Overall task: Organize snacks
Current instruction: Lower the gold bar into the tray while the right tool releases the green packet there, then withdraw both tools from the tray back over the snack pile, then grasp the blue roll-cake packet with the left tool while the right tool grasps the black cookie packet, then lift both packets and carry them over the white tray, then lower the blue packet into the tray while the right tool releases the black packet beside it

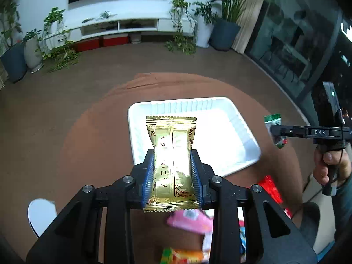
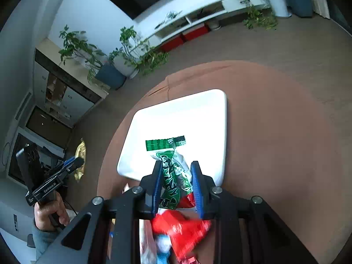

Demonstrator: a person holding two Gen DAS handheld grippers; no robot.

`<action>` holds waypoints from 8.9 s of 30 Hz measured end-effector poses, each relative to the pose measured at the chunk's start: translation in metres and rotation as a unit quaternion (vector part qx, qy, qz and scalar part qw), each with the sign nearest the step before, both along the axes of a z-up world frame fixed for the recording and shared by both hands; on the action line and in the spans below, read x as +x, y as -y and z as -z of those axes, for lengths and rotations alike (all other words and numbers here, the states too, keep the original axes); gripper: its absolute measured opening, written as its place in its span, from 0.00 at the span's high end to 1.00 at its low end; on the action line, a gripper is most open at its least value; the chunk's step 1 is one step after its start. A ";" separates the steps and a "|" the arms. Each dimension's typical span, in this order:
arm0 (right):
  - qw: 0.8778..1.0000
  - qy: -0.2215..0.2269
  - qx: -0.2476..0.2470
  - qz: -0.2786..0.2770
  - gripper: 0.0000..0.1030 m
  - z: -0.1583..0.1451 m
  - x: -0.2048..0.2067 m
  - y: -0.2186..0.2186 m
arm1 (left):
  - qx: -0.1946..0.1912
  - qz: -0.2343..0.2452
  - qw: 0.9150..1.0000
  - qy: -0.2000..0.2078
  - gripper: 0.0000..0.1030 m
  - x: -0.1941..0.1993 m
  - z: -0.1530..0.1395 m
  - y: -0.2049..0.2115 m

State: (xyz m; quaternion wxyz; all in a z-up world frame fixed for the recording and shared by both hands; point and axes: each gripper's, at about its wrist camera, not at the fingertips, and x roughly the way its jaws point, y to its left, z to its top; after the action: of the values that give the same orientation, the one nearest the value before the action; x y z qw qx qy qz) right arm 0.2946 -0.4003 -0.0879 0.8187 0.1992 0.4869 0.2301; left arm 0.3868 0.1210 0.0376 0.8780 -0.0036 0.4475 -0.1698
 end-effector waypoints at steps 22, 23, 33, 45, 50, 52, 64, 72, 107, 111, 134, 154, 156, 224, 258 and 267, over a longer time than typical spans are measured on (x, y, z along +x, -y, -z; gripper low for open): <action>0.995 -0.065 -0.073 0.007 0.73 0.078 0.083 -0.020 | 0.050 -0.012 0.993 -0.104 0.72 0.067 0.124 0.039; 0.995 -0.062 -0.077 0.005 0.73 0.078 0.086 -0.022 | 0.050 -0.010 0.993 -0.105 0.72 0.066 0.126 0.040; 0.993 -0.046 -0.106 -0.014 0.74 0.079 0.099 -0.026 | 0.049 -0.010 0.993 -0.111 0.72 0.055 0.135 0.043; 0.993 -0.036 -0.109 -0.029 0.44 0.071 0.098 -0.038 | 0.051 -0.025 0.994 -0.089 0.71 0.050 0.123 0.039; 0.993 -0.026 -0.111 -0.024 0.41 0.064 0.094 -0.033 | 0.037 -0.035 0.996 -0.077 0.71 0.044 0.111 0.033; 0.994 -0.017 -0.110 -0.021 0.38 0.057 0.089 -0.031 | 0.029 -0.039 0.996 -0.069 0.56 0.038 0.103 0.029; 0.993 0.117 -0.033 -0.009 0.12 -0.039 -0.012 0.026 | 0.011 0.006 0.998 0.054 0.00 -0.075 0.030 0.008; 0.987 0.157 -0.004 -0.030 0.06 -0.022 -0.160 0.037 | 0.021 -0.022 0.998 0.046 0.00 -0.185 0.048 0.008; 0.859 0.188 -0.283 -0.382 0.33 0.063 -0.239 -0.090 | -0.035 0.101 0.994 0.019 0.02 -0.280 0.079 0.011; 0.840 0.173 -0.305 -0.415 0.37 0.072 -0.237 -0.096 | -0.015 0.140 0.990 0.014 0.02 -0.272 0.080 0.022; 0.882 0.077 -0.256 -0.388 0.67 0.085 -0.246 -0.085 | 0.147 0.272 0.949 -0.062 0.39 -0.191 0.118 0.086; 0.891 0.072 -0.252 -0.372 0.56 0.085 -0.239 -0.097 | 0.200 0.285 0.933 -0.092 0.66 -0.179 0.144 0.116; 0.890 0.070 -0.256 -0.370 0.56 0.085 -0.238 -0.099 | 0.200 0.281 0.934 -0.094 0.67 -0.179 0.143 0.116; 0.991 0.065 -0.023 -0.111 0.73 -0.008 -0.150 0.023 | -0.176 0.078 0.981 -0.024 0.76 -0.186 0.018 -0.008; 0.999 0.000 0.021 -0.029 0.73 0.005 0.064 -0.044 | -0.164 0.001 0.983 -0.081 0.76 0.040 0.053 0.024; 0.999 -0.023 -0.019 -0.017 0.73 0.036 0.089 -0.057 | -0.128 -0.016 0.988 -0.087 0.76 0.067 0.088 0.034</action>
State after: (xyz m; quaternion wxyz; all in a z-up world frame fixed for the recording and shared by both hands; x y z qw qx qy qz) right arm 0.3834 -0.3433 -0.1240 0.8067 0.1807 0.5135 0.2299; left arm 0.4541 0.0866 -0.0509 0.8307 -0.1376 0.4968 -0.2102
